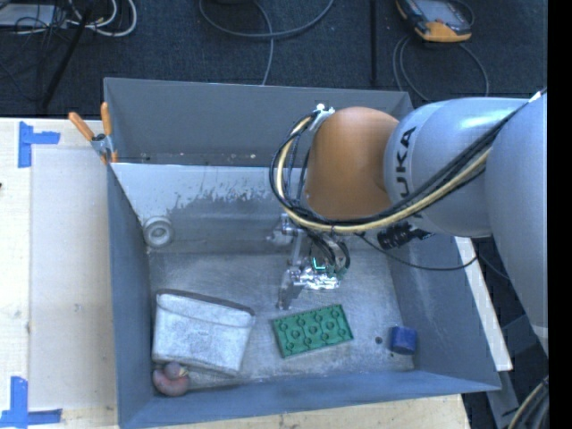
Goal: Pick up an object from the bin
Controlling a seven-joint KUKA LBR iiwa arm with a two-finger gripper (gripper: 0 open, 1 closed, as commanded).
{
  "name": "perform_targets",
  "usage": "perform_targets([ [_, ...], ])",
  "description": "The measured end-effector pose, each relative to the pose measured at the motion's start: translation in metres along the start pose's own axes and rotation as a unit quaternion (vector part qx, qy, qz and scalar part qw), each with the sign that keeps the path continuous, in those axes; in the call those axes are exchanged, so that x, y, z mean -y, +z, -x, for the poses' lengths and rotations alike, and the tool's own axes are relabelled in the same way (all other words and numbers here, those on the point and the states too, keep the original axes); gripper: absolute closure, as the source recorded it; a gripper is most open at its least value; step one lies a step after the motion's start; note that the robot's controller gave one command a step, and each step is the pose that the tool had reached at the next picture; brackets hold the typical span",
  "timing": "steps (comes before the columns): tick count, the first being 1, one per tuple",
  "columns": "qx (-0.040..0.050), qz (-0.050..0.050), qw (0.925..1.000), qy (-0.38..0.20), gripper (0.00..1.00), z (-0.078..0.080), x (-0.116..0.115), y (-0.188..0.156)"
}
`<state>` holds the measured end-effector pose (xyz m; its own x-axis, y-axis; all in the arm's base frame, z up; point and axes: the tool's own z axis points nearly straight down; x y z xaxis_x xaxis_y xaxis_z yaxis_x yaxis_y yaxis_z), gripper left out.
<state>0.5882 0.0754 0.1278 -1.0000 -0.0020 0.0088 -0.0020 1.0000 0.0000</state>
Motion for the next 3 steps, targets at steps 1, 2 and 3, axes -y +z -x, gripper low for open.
perform_targets([
  [1,0.0097,0.002,0.9958,-0.091,0.0,-0.047,0.048,0.052],
  [2,-0.0031,0.001,0.9959,-0.091,1.0,-0.052,0.05,0.052],
  [3,0.0071,-0.001,0.978,-0.208,1.0,-0.082,0.028,-0.1],
])
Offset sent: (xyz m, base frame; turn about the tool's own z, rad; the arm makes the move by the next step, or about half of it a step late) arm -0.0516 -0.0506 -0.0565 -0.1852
